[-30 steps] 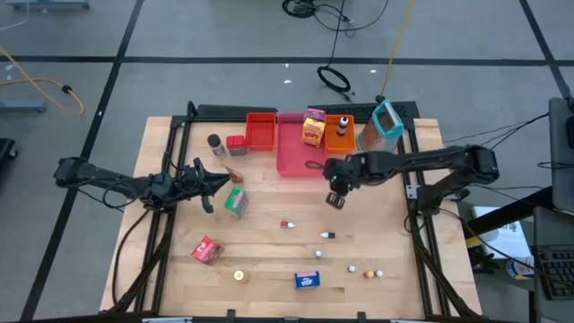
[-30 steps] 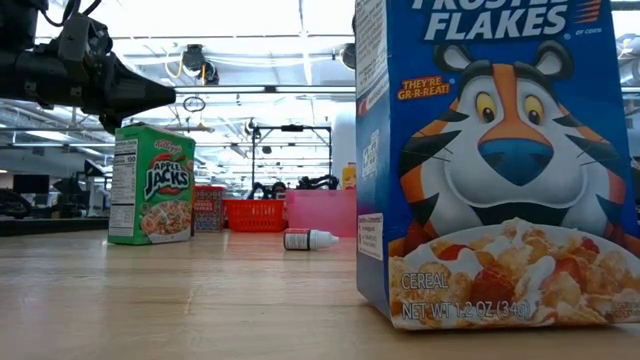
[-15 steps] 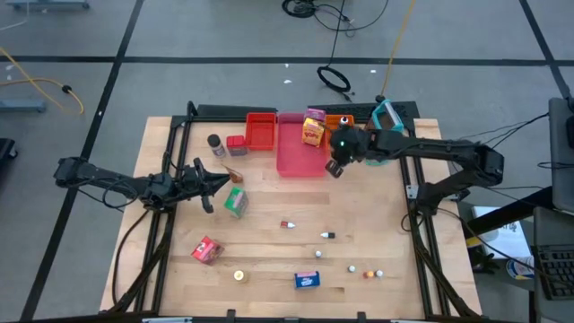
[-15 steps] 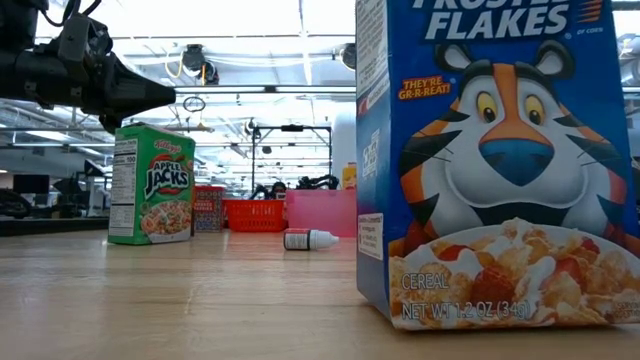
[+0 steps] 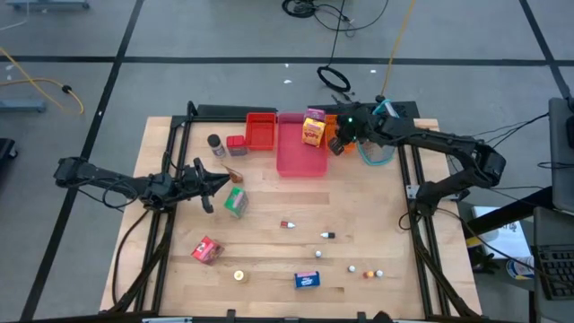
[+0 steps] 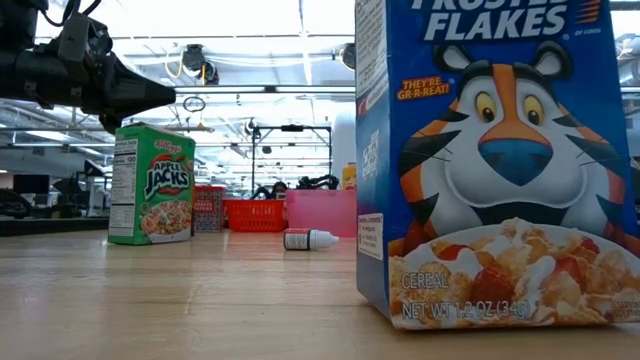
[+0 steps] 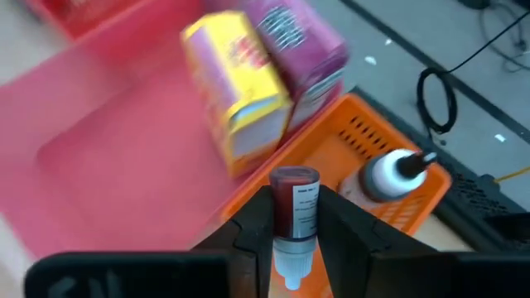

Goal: Pick & Place Kitchen Items
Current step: Put the red food coloring bottle into the orange bin, then put the black food coloring bottle into the orange bin

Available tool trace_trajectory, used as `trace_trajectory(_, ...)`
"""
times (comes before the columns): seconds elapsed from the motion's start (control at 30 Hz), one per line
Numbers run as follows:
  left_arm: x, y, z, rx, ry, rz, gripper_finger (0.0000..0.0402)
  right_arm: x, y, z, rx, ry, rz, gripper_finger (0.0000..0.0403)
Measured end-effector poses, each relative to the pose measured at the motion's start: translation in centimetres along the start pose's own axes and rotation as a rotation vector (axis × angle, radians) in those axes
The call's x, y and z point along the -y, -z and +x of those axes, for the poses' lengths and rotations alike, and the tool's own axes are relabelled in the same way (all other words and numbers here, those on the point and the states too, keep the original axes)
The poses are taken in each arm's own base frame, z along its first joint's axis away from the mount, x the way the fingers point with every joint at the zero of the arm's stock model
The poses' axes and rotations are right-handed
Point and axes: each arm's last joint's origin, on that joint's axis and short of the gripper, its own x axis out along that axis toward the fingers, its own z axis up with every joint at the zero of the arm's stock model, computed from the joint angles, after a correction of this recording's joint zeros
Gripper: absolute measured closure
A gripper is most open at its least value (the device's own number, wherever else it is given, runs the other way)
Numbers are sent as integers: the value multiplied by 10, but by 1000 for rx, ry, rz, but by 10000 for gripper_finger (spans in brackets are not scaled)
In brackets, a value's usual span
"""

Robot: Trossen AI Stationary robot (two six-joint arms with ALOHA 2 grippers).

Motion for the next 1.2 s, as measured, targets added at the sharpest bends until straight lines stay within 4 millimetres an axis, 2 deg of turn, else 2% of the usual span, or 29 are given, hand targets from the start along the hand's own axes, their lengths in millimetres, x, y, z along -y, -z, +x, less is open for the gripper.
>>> trace_trajectory(0.33,0,0,0,0,0,0,362,25,-11,4,87,28,80,331)
trace_trajectory(0.6,0,0,0,0,0,0,362,25,-16,10,122,-18,49,325)
trace_trajectory(0.97,0,0,0,1,0,-1,362,32,-10,40,63,12,38,305)
trace_trajectory(1.2,0,0,0,1,0,0,362,34,-13,41,86,12,44,281)
